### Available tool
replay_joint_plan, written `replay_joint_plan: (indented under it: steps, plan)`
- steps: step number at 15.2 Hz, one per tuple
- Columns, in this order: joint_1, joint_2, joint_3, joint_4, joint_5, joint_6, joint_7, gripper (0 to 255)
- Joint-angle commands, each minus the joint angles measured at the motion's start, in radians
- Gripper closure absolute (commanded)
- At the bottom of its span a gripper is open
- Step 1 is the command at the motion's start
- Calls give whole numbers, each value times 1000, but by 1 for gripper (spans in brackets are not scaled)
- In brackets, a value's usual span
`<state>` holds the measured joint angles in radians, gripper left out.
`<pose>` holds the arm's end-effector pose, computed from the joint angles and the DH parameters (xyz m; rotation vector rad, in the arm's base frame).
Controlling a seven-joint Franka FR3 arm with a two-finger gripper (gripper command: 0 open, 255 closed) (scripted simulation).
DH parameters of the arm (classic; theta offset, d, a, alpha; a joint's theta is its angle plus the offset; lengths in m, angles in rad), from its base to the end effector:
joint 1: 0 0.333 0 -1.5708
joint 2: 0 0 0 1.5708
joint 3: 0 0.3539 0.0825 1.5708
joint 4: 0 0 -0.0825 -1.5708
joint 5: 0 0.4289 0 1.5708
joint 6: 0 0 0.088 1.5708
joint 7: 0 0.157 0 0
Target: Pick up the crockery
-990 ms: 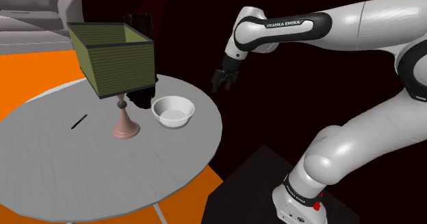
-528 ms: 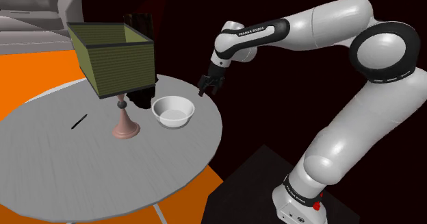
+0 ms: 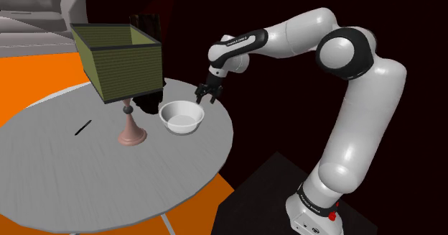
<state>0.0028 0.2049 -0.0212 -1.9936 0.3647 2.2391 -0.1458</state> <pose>0.6457 0.0129 0.3279 -2.8554 0.1339 -0.0919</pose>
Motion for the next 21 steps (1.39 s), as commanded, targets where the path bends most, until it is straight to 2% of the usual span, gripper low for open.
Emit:
replay_joint_plan:
  steps: [1, 4, 13, 14, 21]
  plan:
    - [-4, 78, 4, 60, 25, 15, -5, 0]
    - [-13, 177, 9, 148, 51, 21, -9, 0]
    - [-16, 236, 19, 129, 75, 95, -44, 0]
    - [-17, 237, 19, 132, 75, 92, -43, 255]
    - [-16, 237, 19, 133, 74, 92, -42, 255]
